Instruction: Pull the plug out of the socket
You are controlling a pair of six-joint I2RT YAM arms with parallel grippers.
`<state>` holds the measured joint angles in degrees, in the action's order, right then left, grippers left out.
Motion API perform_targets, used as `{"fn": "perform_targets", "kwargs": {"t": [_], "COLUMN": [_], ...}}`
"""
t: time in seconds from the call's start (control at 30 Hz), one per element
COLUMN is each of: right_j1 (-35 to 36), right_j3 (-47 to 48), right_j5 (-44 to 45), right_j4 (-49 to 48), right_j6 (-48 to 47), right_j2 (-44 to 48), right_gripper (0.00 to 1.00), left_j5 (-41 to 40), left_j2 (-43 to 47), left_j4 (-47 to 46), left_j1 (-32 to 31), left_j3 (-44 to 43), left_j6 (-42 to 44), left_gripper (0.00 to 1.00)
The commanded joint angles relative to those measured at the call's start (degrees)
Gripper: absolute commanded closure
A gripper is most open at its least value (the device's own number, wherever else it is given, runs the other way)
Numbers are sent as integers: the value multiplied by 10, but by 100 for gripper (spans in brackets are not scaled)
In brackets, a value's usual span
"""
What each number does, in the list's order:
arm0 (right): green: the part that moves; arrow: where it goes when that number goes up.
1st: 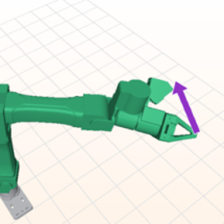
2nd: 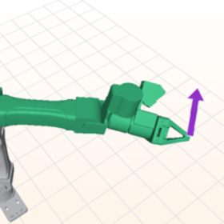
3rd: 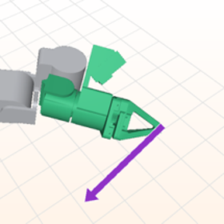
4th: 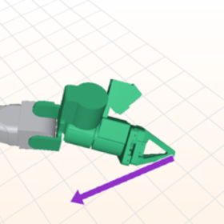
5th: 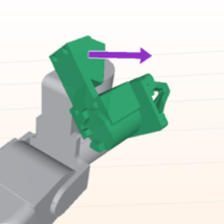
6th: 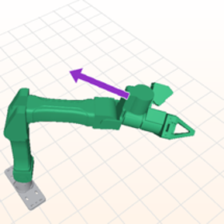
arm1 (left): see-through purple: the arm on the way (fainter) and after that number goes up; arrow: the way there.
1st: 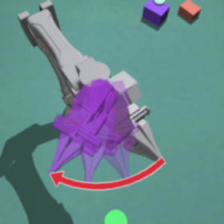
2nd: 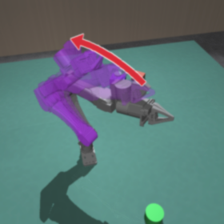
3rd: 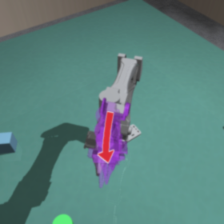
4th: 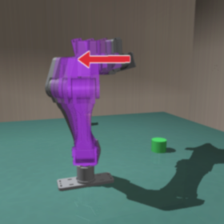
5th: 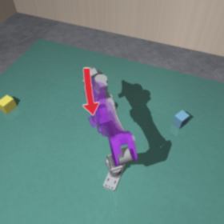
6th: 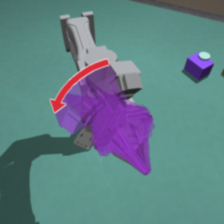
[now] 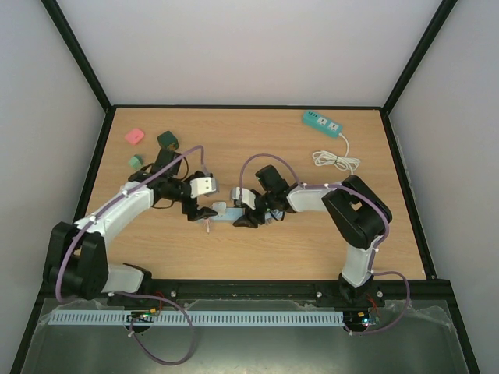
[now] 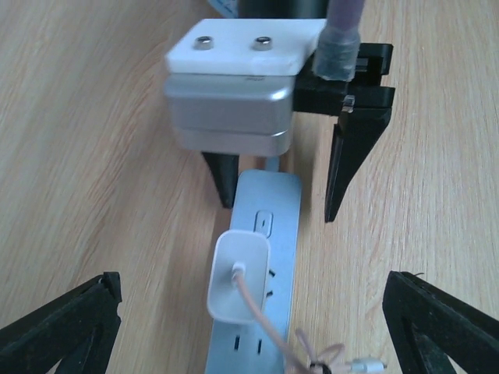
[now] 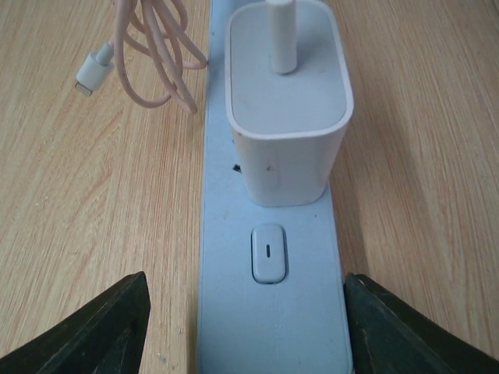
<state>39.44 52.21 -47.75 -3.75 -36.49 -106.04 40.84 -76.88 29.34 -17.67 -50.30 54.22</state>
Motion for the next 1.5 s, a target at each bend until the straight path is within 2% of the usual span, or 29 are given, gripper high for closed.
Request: {"fn": "perform_targets", "kwargs": {"t": [0.0, 0.27, 0.47, 0.53, 0.6, 0.83, 1.3, 1.47], "right_j1": [12, 27, 27, 28, 28, 28, 28, 28], "right_j3": [-6, -6, -6, -6, -7, -10, -7, -8], "right_j5": [-2, 12, 17, 17, 18, 21, 33, 41], "right_j4": [-32, -53, -61, -63, -68, -72, -45, -40], "right_j6": [12, 15, 17, 19, 21, 20, 2, 1], "right_j2": [4, -17, -30, -35, -38, -41, -51, -56], "right_gripper": [34, 42, 43, 43, 47, 64, 95, 98], "left_j5": [-4, -30, -58, -65, -70, -64, -2, 8], "left_j2": [-23, -62, -66, -65, -64, -64, -23, -13], "left_j4": [-63, -95, -103, -101, -101, -106, -88, -91], "left_j1": [-28, -50, -56, -56, -56, -57, -57, -56], "left_j3": [21, 41, 56, 60, 63, 70, 64, 64], "left_j6": [-27, -24, -12, -6, -3, -7, -38, -44], "left_gripper": [8, 20, 27, 33, 40, 56, 68, 76]}}
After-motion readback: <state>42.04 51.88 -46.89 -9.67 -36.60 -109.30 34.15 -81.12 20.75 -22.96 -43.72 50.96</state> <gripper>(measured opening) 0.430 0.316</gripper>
